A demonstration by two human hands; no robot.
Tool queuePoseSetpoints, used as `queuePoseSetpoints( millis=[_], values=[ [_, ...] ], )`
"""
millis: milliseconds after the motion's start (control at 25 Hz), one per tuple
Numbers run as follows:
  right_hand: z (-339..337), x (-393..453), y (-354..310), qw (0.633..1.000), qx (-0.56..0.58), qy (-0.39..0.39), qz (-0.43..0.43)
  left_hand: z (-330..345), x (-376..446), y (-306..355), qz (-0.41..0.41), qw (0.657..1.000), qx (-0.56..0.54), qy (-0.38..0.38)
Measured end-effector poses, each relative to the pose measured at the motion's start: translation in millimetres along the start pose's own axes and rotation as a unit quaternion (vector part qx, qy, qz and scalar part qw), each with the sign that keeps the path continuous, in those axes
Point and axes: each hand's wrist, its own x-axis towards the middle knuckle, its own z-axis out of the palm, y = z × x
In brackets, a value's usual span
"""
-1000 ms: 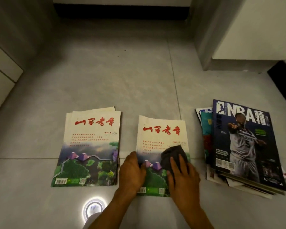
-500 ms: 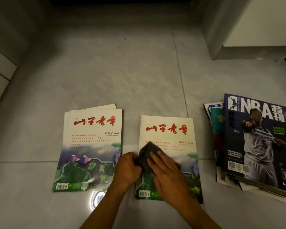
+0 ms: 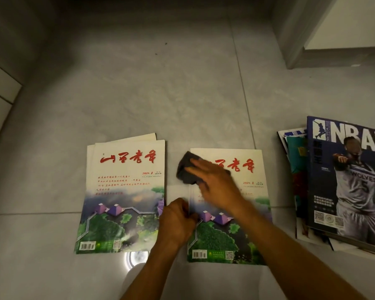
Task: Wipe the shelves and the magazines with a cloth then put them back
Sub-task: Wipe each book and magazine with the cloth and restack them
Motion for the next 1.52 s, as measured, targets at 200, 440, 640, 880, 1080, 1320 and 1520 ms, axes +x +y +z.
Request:
queuePoseSetpoints(
  millis=[200,440,640,880,1080,1320,1520],
  values=[
    [-5,8,0,0.991,-0.032,0.033,0.123,2,0,-5,-0.006,1.0,-0.023,-0.003],
    [-28,-23,60,0.99,0.004,0.066,0.125,1,1,-4,0.002,1.0,-0.022,0.002],
    [2,-37,14,0.991,-0.02,0.046,0.125,1,-1,3,-0.016,1.0,-0.002,0.015],
    [-2,20,18,0.997,0.021,0.002,0.076,-3,5,-1,-0.025,0.999,0.012,-0.021],
    [34,-119,-50,0.999,-0.024,-0.003,0.043,-18,9,12,-0.125,0.985,-0.117,-0.025],
    [34,-196,-19,0.998,-0.059,0.017,-0.026,-14,9,10,-0.106,0.991,-0.051,-0.069],
    [51,-189,-52,0.997,-0.062,-0.05,0.01,-5,3,4,-0.026,0.995,0.054,-0.074]
  ],
)
